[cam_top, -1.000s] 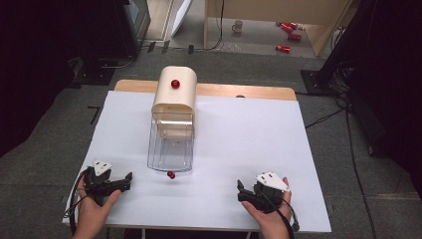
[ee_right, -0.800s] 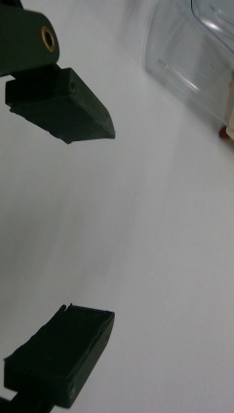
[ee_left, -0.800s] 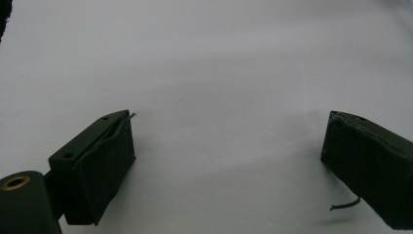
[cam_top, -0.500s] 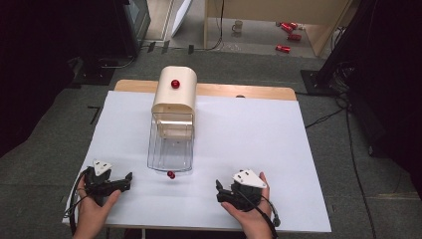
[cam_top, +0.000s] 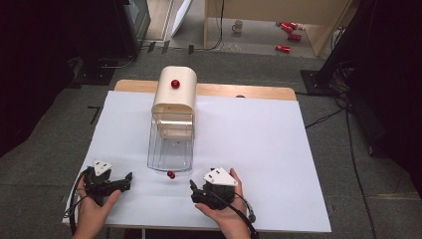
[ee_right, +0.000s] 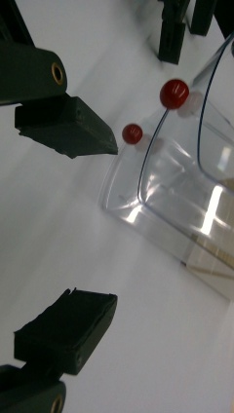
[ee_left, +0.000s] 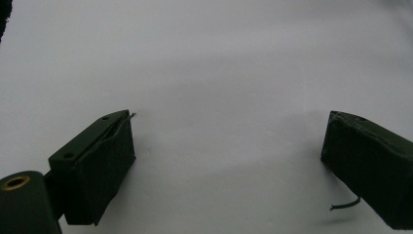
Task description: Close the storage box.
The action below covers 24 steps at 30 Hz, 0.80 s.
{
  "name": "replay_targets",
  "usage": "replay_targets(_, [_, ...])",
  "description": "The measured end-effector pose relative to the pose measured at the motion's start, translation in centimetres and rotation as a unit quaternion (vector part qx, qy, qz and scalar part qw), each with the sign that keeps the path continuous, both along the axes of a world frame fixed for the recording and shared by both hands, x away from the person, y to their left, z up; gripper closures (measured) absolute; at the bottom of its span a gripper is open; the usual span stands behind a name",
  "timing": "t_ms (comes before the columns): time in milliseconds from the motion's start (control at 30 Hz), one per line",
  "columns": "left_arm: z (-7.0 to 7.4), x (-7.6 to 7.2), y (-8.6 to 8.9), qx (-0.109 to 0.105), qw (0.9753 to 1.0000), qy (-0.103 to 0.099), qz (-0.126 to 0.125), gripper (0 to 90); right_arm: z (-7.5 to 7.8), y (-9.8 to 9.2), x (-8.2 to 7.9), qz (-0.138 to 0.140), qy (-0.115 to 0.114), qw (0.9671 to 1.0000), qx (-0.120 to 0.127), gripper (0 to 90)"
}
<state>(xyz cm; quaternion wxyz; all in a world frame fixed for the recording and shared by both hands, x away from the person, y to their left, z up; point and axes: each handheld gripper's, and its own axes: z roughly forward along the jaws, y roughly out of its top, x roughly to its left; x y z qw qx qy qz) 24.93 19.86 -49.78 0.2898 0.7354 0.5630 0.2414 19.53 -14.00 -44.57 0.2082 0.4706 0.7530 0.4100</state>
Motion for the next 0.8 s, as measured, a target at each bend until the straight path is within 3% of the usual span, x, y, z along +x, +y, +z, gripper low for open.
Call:
replay_targets(400, [0.0, 0.0, 0.0, 0.000, 1.0000, 0.000, 0.000, 5.4, 0.2, 3.4, 0.2, 0.037, 0.000, 0.9993, 0.008, 34.8])
replay_targets(800, [0.0, 0.0, 0.0, 0.000, 1.0000, 0.000, 0.000, 5.4, 0.0, 4.8, 0.3, 0.055, 0.005, 0.9983, 0.018, 44.2])
